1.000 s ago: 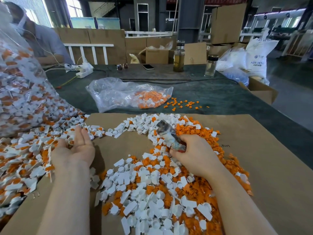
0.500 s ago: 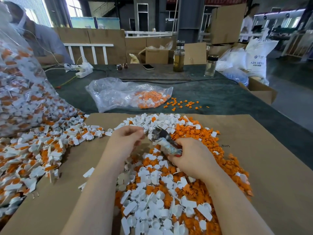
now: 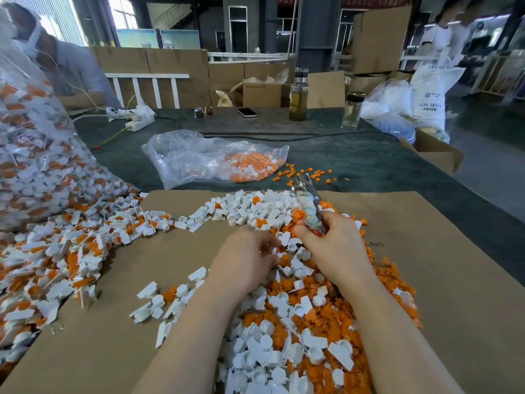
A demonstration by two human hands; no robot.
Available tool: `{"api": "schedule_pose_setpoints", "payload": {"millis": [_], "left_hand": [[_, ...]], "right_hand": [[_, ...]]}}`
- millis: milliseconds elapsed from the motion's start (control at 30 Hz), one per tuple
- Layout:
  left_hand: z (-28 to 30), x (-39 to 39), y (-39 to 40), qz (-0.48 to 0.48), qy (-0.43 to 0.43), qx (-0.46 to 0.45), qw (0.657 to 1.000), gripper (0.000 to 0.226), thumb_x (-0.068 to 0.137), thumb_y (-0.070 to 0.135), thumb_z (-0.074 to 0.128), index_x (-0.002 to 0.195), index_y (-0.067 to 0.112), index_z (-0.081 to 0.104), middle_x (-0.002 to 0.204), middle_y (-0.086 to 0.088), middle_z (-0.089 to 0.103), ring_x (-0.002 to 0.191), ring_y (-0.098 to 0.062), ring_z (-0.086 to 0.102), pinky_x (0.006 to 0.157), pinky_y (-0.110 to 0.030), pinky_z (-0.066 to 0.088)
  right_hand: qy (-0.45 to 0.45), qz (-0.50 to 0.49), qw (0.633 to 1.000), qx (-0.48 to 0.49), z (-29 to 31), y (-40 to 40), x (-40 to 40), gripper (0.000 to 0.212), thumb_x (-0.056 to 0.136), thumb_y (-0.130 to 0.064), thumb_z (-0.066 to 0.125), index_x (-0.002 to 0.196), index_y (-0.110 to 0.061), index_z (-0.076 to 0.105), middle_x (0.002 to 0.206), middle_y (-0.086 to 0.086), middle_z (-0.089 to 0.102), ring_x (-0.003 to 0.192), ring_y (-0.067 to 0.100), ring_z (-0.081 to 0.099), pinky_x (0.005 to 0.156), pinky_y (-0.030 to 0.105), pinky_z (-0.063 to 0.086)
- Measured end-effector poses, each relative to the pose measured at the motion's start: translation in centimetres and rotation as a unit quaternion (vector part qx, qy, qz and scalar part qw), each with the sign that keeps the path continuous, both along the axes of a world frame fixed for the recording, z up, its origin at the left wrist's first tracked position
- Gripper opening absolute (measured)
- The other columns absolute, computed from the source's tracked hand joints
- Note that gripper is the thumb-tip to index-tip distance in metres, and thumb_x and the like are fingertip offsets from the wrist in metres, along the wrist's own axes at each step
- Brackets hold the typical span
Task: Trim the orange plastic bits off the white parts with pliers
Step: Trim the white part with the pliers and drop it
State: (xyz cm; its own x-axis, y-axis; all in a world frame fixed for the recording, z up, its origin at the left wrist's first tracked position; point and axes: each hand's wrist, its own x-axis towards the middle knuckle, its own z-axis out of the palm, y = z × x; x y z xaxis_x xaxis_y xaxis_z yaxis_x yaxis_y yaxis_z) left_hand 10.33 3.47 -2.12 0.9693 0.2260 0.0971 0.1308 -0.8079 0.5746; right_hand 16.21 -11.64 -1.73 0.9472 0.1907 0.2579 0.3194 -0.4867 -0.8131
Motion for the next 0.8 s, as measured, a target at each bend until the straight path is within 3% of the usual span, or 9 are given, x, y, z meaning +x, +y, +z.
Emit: {"api": "schedule_pose_setpoints", "payload": {"millis": [133,267,367,467,600,733,800], "left_hand": [[-0.1,0.1,0.2,0.013,-0.023,-0.037,0.999,0.018,0.090,0.025,0.069,0.108,0.029,0.071,0.096,0.011,0.064,0.082,-0.006,0.060,0.069,-0.015,0.046],[0.5,-0.3,0.4,0.029,-0.065,-0.175,0.982,0.017,0.091,0.023,0.069,0.101,0.036,0.067,0.091,0.017,0.067,0.082,0.000,0.064,0.069,-0.011,0.047],[1.2,-0.6,0.6,0.032,-0.071,-0.284,0.956,0.020,0.089,0.019,0.073,0.099,0.036,0.068,0.094,0.010,0.073,0.080,-0.001,0.069,0.072,-0.013,0.049],[1.5,-0.7,0.4,0.040,-0.072,-0.390,0.917,0.023,0.086,0.009,0.074,0.101,0.025,0.068,0.095,-0.001,0.076,0.082,-0.011,0.074,0.081,-0.025,0.055],[1.7,-0.6,-0.1,0.020,-0.083,-0.480,0.873,0.021,0.093,-0.002,0.062,0.109,0.013,0.062,0.096,-0.008,0.077,0.086,-0.020,0.076,0.081,-0.031,0.059],[1.8,-0.7,-0.2,0.011,-0.091,-0.510,0.855,0.034,0.097,-0.005,0.052,0.112,0.020,0.069,0.098,-0.002,0.078,0.082,-0.014,0.073,0.078,-0.026,0.059],[2.0,-0.6,-0.2,0.024,-0.085,-0.564,0.821,0.038,0.094,-0.011,0.048,0.105,0.013,0.075,0.097,-0.005,0.077,0.073,-0.012,0.068,0.070,-0.023,0.058]], "right_hand": [[-0.011,-0.003,1.000,-0.001,0.1,0.1,-0.1,0.013,0.089,-0.037,0.065,0.083,-0.026,0.060,0.073,-0.011,0.060,0.063,0.003,0.058,0.048,0.013,0.036],[-0.019,0.010,0.999,0.039,0.4,0.1,-0.3,0.011,0.089,-0.034,0.066,0.082,-0.027,0.060,0.069,-0.011,0.058,0.063,-0.011,0.054,0.047,0.008,0.039],[-0.009,0.021,0.994,0.104,0.7,0.1,-0.4,0.004,0.089,-0.026,0.068,0.086,-0.027,0.065,0.068,-0.013,0.061,0.065,-0.010,0.056,0.050,0.005,0.040],[-0.011,0.037,0.988,0.147,0.8,0.0,-0.5,0.013,0.089,-0.020,0.068,0.085,-0.032,0.065,0.069,-0.016,0.064,0.070,-0.008,0.059,0.054,0.005,0.042],[-0.015,0.057,0.986,0.158,0.9,0.1,-0.7,0.017,0.090,-0.019,0.066,0.087,-0.036,0.066,0.083,-0.014,0.068,0.077,-0.001,0.061,0.059,0.009,0.047],[-0.025,0.067,0.986,0.153,0.7,0.2,-0.8,0.012,0.091,-0.018,0.066,0.092,-0.030,0.067,0.079,-0.013,0.068,0.080,0.000,0.063,0.061,0.008,0.049],[-0.027,0.062,0.986,0.152,0.7,0.3,-0.8,0.009,0.090,-0.020,0.066,0.093,-0.029,0.067,0.078,-0.014,0.067,0.077,-0.001,0.062,0.060,0.008,0.049]]}}
